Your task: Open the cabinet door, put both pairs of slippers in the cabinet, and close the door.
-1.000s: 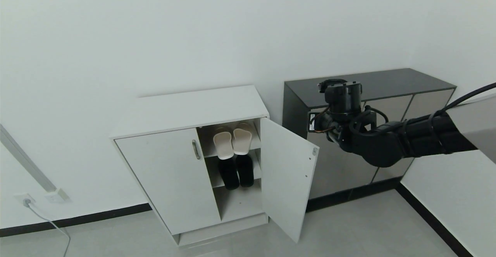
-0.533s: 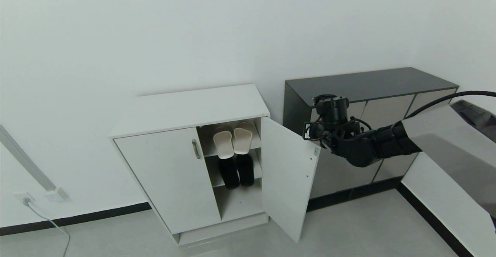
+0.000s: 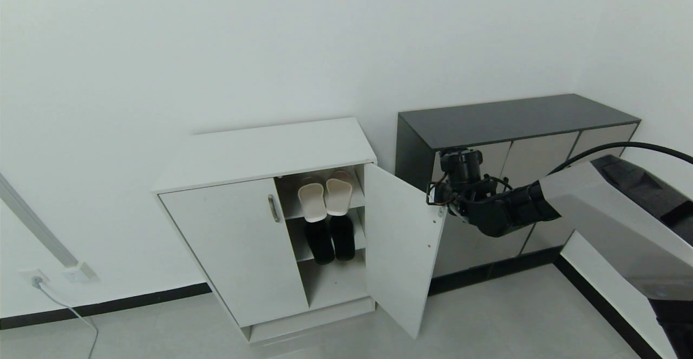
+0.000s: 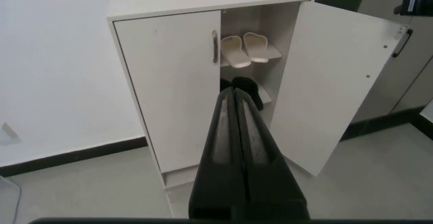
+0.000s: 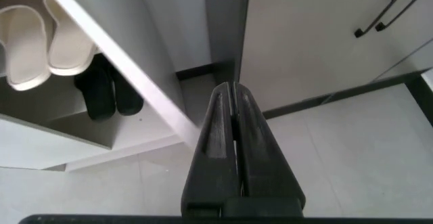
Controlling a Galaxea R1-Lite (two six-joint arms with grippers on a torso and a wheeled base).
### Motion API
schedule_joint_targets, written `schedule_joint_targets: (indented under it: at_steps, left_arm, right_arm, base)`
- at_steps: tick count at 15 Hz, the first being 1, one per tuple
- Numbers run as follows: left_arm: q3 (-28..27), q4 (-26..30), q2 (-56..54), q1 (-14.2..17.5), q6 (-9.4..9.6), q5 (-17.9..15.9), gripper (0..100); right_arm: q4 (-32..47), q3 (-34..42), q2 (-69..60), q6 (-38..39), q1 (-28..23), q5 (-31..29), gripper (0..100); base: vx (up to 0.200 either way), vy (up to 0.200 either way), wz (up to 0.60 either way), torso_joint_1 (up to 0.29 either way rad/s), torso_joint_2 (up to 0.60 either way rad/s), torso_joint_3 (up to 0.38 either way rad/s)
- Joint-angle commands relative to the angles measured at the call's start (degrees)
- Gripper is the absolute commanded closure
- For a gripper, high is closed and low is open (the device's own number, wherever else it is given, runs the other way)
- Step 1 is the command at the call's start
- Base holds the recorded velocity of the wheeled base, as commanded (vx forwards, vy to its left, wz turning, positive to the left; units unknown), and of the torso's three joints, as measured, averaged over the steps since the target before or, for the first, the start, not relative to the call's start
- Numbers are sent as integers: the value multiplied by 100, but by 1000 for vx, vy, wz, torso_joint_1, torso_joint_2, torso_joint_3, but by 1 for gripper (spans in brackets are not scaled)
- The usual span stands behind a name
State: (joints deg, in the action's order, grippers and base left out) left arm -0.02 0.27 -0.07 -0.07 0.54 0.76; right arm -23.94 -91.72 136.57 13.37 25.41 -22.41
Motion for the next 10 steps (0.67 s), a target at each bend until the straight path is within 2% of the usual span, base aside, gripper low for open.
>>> schedule_joint_targets:
  at_steps: [1,10]
  left_arm:
    - [2,0,7,-1,-1,4,100]
    - [-6,0,7,-1,-1,4,100]
  right_arm:
    - [4,-4,27,-1,8,-1,100]
    - [294,-48,36,95,17,-1,100]
  base:
    - [0,0,0,0,0,0]
    - [0,0,0,0,0,0]
